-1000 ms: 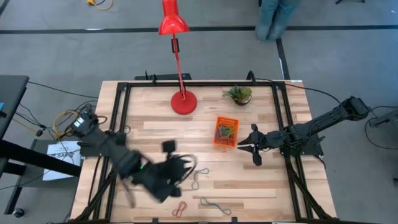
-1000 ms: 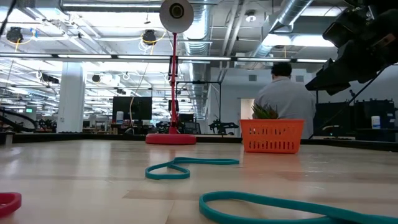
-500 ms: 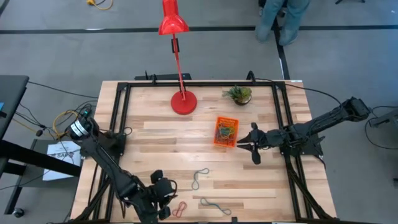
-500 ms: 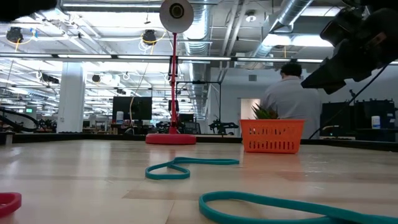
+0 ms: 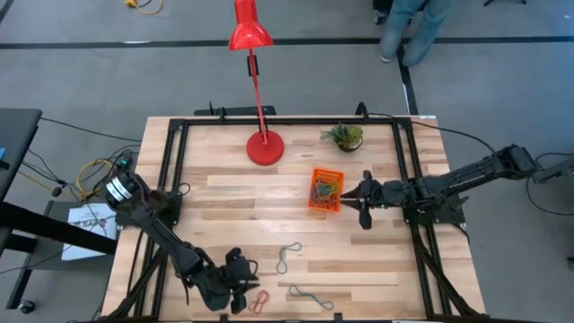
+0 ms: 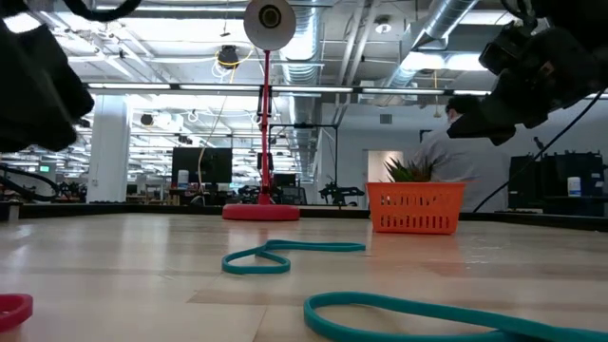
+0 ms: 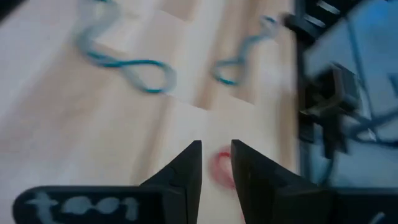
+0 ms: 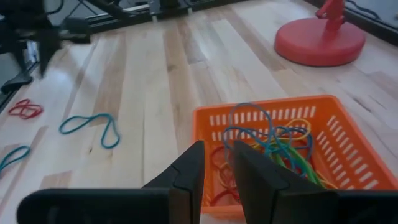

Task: Pick and place items into bin
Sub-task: Put the red rubberband into the orange basket

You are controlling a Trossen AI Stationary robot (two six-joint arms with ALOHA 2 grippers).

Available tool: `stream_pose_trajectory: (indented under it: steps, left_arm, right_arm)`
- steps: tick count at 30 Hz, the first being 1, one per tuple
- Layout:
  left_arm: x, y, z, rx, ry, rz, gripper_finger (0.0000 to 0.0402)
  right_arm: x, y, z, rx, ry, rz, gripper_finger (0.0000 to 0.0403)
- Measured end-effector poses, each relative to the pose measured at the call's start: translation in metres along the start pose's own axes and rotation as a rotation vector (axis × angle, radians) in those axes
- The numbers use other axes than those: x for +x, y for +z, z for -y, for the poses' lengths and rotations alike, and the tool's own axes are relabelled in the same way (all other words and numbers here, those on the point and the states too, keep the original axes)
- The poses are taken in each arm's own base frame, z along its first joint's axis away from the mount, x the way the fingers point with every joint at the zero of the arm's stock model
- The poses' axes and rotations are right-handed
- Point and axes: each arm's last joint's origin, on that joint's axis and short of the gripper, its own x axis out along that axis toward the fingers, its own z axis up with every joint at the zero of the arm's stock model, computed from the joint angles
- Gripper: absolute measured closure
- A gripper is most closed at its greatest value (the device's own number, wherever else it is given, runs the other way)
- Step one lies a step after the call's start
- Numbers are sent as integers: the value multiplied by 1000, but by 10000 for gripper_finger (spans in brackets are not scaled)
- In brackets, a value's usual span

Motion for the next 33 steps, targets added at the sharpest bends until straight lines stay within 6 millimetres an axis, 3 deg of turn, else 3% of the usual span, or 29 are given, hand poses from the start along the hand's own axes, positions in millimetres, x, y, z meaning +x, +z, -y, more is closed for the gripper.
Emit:
stream_pose_trajectory:
  steps: [6,12,28,33]
  left_arm:
    - [22,-6,19,168,-45,-67,327]
    - [29,-11,19,249,28,-134,327]
    - [31,-13,16,114,-11,-235,327]
    - [41,-14,12,84,-17,-250,327]
  right_arm:
    - [0,0,2,5,-10,-1,326]
    - [0,0,2,12,-8,-2,326]
    - [0,0,2,39,-8,-2,326]
    - [0,0,2,39,-8,-2,326]
